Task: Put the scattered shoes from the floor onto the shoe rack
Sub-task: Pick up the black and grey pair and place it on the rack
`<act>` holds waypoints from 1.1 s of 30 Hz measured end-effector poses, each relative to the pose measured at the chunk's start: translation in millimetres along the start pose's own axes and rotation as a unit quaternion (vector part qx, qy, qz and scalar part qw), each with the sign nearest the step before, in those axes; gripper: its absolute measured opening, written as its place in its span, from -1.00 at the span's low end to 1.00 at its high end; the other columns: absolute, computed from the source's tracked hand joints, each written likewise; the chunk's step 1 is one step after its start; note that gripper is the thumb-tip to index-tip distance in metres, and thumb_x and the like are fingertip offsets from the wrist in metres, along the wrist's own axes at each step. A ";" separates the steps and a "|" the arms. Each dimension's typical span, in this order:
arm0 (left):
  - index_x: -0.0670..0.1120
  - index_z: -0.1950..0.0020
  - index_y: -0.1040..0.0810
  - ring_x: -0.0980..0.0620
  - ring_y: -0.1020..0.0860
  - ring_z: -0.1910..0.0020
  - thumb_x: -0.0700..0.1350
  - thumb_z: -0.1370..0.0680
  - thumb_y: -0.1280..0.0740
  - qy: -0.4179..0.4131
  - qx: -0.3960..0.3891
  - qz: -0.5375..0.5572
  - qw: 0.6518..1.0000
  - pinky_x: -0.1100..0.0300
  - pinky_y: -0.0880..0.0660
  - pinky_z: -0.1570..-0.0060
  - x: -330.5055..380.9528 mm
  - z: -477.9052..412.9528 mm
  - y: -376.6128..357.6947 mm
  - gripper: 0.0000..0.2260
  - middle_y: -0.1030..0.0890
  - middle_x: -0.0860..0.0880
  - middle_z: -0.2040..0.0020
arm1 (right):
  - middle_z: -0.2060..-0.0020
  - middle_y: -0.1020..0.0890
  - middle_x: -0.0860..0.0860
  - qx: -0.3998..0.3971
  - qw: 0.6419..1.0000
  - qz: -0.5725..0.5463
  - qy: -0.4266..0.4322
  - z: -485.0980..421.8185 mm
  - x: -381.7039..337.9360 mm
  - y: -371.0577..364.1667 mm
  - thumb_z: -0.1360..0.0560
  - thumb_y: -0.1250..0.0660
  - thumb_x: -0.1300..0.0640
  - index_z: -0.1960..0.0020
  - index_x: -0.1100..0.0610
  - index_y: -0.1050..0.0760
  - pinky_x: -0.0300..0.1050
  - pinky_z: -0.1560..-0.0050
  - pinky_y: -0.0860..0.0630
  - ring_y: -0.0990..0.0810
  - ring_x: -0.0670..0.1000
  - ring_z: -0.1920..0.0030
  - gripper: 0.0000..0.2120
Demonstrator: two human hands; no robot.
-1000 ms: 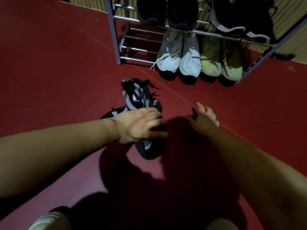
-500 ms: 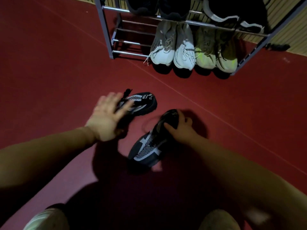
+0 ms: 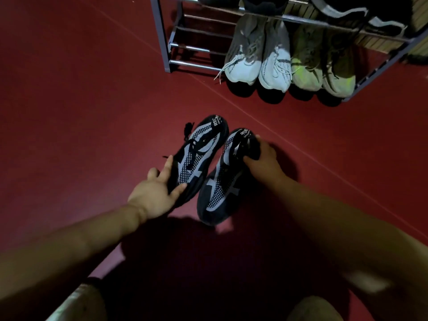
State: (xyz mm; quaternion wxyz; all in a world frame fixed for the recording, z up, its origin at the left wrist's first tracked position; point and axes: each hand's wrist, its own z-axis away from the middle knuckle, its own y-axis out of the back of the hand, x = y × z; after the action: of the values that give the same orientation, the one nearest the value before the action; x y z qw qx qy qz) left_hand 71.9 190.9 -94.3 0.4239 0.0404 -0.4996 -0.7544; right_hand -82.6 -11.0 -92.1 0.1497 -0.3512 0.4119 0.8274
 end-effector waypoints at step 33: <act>0.26 -0.49 0.26 -0.27 0.26 -0.48 0.21 -0.46 -0.32 0.027 0.030 -0.040 0.998 -0.15 0.00 -0.44 16.9 -66.9 3.2 -0.15 0.37 -0.19 -0.49 | -0.38 0.52 0.04 -0.172 0.890 0.385 0.174 76.2 11.8 -68.8 -0.37 0.07 -0.45 -0.52 -0.17 0.19 0.34 -0.38 0.30 0.45 0.23 -0.43 -0.19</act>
State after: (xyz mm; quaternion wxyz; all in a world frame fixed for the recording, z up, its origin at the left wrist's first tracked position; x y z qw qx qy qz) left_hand 95.5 130.8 -118.9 0.4051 0.0931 -0.5082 -0.7543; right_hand -88.9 90.9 -108.5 -0.3175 -0.3234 0.3858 0.8036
